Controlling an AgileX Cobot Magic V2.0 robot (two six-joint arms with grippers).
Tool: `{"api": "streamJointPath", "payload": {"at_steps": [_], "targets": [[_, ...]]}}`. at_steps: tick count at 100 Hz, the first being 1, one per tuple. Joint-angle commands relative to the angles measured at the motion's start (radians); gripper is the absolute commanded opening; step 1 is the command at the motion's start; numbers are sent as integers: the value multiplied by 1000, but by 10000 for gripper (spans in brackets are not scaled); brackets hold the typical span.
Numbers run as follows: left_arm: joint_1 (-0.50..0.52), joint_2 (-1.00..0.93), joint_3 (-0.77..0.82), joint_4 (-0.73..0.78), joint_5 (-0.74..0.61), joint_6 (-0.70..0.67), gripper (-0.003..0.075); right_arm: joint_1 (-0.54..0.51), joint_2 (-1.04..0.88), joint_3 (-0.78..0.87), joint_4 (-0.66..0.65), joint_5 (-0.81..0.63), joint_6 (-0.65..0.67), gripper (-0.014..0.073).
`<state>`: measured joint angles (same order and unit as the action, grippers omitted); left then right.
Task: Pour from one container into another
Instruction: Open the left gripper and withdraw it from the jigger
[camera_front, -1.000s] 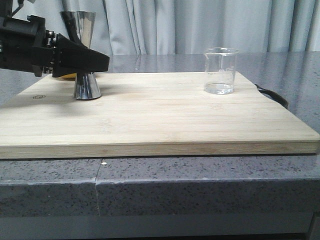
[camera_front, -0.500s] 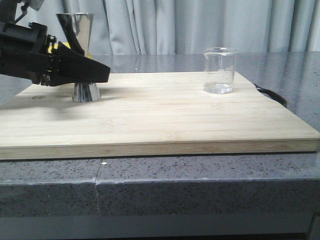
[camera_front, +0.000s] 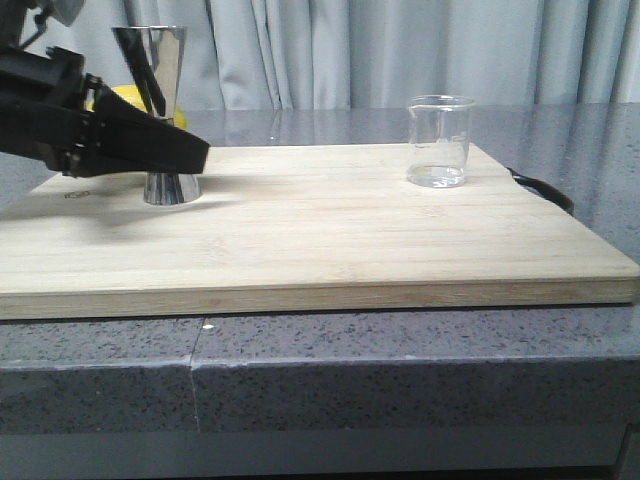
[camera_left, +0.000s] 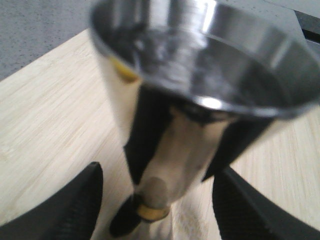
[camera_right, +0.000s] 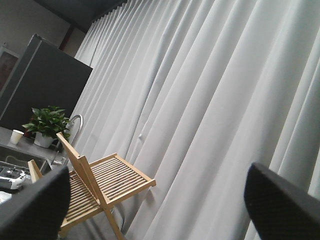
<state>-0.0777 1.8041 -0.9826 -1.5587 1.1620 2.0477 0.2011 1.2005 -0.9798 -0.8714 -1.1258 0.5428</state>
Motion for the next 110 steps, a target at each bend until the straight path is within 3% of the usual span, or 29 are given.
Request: {"api": "streamJointPath", "payload": {"at_steps": [1, 24, 45, 55, 72, 89, 96, 110], "targets": [[27, -67, -17, -36, 117, -22, 475, 3, -28, -32, 55, -36, 2, 634], [127, -128, -17, 18, 117, -56, 476, 3, -28, -32, 55, -44, 2, 634], [263, -230, -17, 112, 117, -208, 473, -1, -28, -32, 55, -23, 2, 634], [315, -303, -17, 105, 117, -291, 472, -1, -28, -36, 60, 59, 2, 633], [362, -420, -17, 15, 117, -351, 417, -13, -42, -81, 62, 457, 2, 633], [414, -552, -67, -100, 58, -396, 410, -58, -96, -125, 62, 809, 2, 633], [445, -612, -113, -140, -81, -453, 410, -72, -128, -155, 62, 978, 2, 633], [462, -741, -195, -163, -519, -498, 409, -81, -208, -218, 56, 1237, 2, 633]]}}
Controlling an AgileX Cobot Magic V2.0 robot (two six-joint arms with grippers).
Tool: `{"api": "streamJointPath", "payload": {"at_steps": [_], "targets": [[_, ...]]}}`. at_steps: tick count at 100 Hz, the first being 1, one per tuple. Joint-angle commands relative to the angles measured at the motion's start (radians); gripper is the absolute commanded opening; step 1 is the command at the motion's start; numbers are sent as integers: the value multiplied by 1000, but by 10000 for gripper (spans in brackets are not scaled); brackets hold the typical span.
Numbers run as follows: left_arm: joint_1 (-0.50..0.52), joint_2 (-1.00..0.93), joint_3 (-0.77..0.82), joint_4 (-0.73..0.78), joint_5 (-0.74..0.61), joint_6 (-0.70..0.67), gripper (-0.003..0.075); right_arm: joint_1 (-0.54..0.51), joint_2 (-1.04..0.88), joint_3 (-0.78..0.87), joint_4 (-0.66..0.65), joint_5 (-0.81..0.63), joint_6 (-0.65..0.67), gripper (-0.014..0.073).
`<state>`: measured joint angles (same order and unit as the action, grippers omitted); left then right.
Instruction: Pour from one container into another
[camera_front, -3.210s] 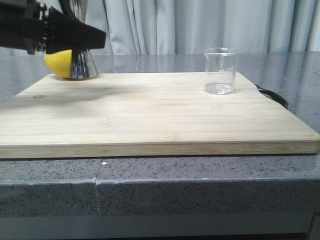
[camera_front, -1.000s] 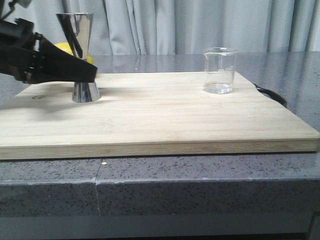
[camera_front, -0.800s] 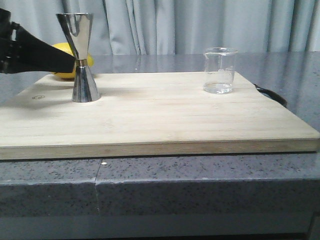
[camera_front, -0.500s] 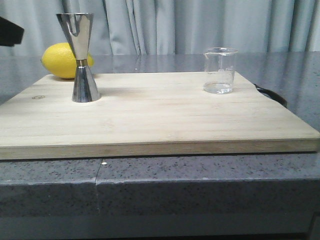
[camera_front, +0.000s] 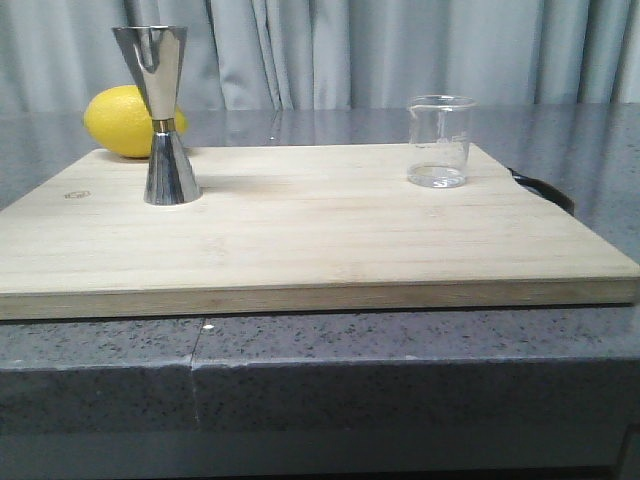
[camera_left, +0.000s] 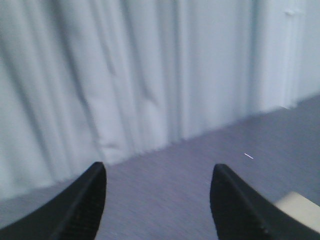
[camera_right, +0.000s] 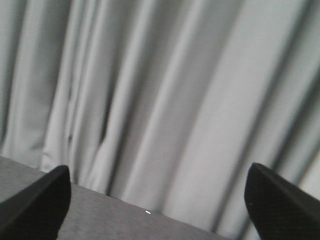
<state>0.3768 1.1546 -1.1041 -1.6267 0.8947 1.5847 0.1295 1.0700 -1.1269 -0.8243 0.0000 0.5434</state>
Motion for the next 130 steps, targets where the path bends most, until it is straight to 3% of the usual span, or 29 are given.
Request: {"api": "streamJointPath", "payload": {"at_steps": [1, 13, 30, 44, 76, 93, 100, 107, 114, 124, 130], "targets": [[8, -92, -77, -95, -269, -35, 409, -10, -82, -73, 8, 120, 1, 633], [-33, -199, -101, -84, -453, -69, 398, -10, -161, -86, 6, 213, 1, 633], [-181, -340, -65, 166, -498, -232, 312, -8, -286, -43, 21, 251, 1, 633], [-258, -453, 28, 324, -512, -320, 304, 6, -410, 67, 39, 232, 1, 633], [-263, -776, 539, 336, -706, -337, 304, 23, -787, 458, 41, 184, 1, 633], [-263, -877, 746, 320, -723, -337, 303, 23, -914, 609, 41, 189, 1, 619], [-263, -902, 796, 312, -723, -337, 291, 23, -939, 655, 41, 190, 1, 552], [-263, -916, 836, 307, -723, -337, 253, 23, -950, 689, 41, 190, 1, 430], [-263, -921, 858, 307, -723, -337, 170, 23, -951, 710, 41, 190, 1, 273], [-263, -921, 863, 305, -723, -337, -19, 23, -951, 718, 41, 192, 1, 24], [-263, -921, 863, 292, -723, -337, -19, 23, -951, 718, 41, 192, 1, -74]]}}
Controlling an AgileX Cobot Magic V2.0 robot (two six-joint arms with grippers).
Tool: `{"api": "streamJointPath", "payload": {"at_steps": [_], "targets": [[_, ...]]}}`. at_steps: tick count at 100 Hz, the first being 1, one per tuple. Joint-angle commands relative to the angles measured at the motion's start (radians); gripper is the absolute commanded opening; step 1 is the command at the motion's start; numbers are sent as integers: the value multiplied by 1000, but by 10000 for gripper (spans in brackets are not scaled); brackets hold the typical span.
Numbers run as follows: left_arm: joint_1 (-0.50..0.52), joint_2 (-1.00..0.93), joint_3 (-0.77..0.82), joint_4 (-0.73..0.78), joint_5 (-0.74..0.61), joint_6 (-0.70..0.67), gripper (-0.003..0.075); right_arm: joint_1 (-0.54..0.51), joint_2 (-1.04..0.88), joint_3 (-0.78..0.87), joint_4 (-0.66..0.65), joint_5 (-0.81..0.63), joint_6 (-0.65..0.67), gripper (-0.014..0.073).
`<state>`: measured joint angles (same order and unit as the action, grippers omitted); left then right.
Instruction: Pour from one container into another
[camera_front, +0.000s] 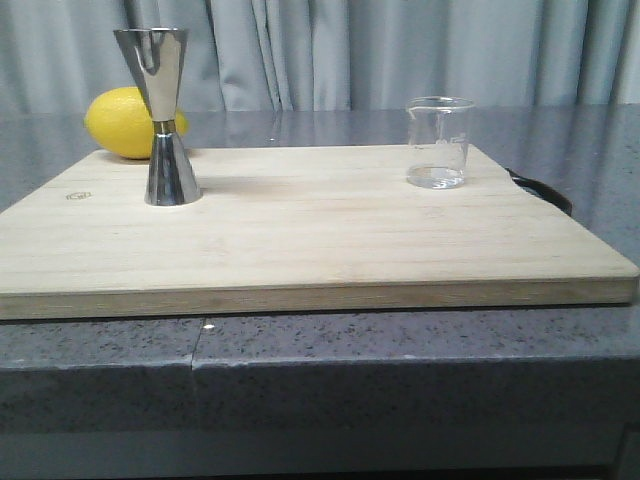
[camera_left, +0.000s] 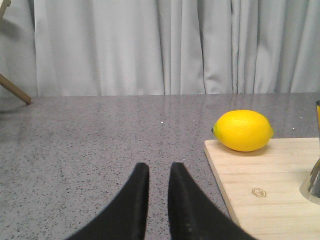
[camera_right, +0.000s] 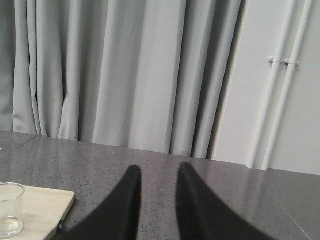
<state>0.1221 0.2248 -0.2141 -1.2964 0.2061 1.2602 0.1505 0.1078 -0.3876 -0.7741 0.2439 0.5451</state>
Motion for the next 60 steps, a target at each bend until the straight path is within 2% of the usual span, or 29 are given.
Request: {"api": "streamJointPath", "payload": {"at_steps": [1, 16, 60], "targets": [[-8, 9, -27, -41, -34, -12, -19, 2, 11, -21, -10, -52, 0, -73], [-8, 9, -27, -91, -28, -12, -19, 2, 11, -21, -12, -34, 0, -75], [-32, 9, -27, -91, -28, -12, -19, 2, 11, -21, -12, -34, 0, -75]]}}
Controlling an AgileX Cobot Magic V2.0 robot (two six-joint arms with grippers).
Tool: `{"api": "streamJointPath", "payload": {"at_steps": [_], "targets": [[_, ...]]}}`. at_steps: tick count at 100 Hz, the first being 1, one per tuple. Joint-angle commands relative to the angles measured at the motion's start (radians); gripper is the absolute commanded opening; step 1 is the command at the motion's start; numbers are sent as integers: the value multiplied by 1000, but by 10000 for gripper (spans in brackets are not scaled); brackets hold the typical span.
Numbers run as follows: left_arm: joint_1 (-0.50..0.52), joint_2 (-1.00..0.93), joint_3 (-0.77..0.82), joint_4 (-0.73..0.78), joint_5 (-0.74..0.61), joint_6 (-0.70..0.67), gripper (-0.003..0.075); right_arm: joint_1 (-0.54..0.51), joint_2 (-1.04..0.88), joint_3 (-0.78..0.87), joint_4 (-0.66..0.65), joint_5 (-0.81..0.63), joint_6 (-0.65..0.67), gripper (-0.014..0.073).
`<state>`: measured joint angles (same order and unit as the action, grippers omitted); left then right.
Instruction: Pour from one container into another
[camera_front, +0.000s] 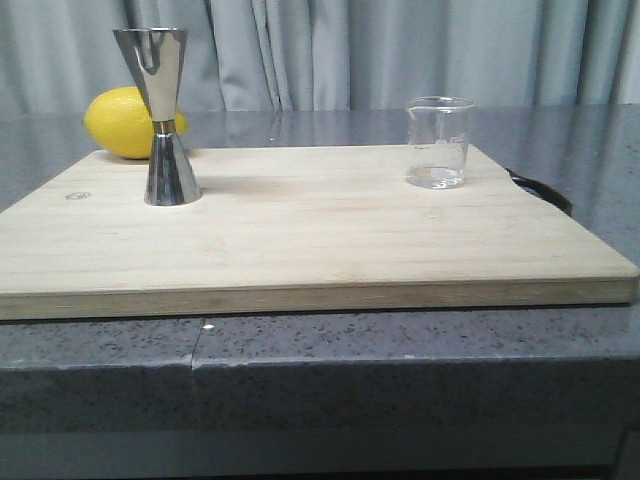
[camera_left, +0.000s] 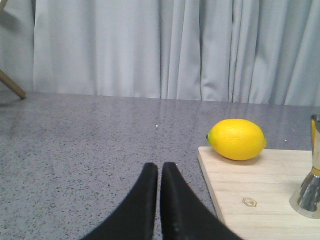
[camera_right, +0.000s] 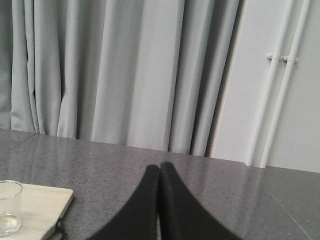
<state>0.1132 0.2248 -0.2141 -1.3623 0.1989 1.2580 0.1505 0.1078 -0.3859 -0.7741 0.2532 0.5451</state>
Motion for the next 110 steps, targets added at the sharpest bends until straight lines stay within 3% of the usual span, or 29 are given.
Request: {"api": "streamJointPath", "payload": {"at_steps": [1, 24, 34, 41, 48, 55, 56, 68, 81, 110], "targets": [[-28, 9, -27, -25, -20, -10, -19, 2, 11, -23, -12, -43, 0, -75], [-153, 3, -23, -25, -27, -10, -19, 2, 11, -23, -12, -43, 0, -75], [-192, -15, -11, -18, -108, -10, -19, 2, 11, -23, -12, -43, 0, -75], [-192, -47, -7, 129, -125, -55, -19, 2, 11, -23, -12, -43, 0, -75], [-190, -94, -7, 413, -127, -283, -19, 2, 11, -23, -12, -43, 0, -75], [-176, -141, -7, 739, -117, -629, -19, 2, 11, -23, -12, -43, 0, -75], [-172, -151, -6, 805, -113, -729, -19, 2, 11, -23, -12, -43, 0, -75], [-143, -213, 15, 1188, -90, -1089, -19, 2, 11, -23, -12, -43, 0, -75], [-123, -246, 66, 1260, -103, -1177, -19, 2, 11, -23, -12, -43, 0, -75], [-121, -255, 231, 1414, -291, -1362, -19, 2, 11, -23, -12, -43, 0, -75]]}}
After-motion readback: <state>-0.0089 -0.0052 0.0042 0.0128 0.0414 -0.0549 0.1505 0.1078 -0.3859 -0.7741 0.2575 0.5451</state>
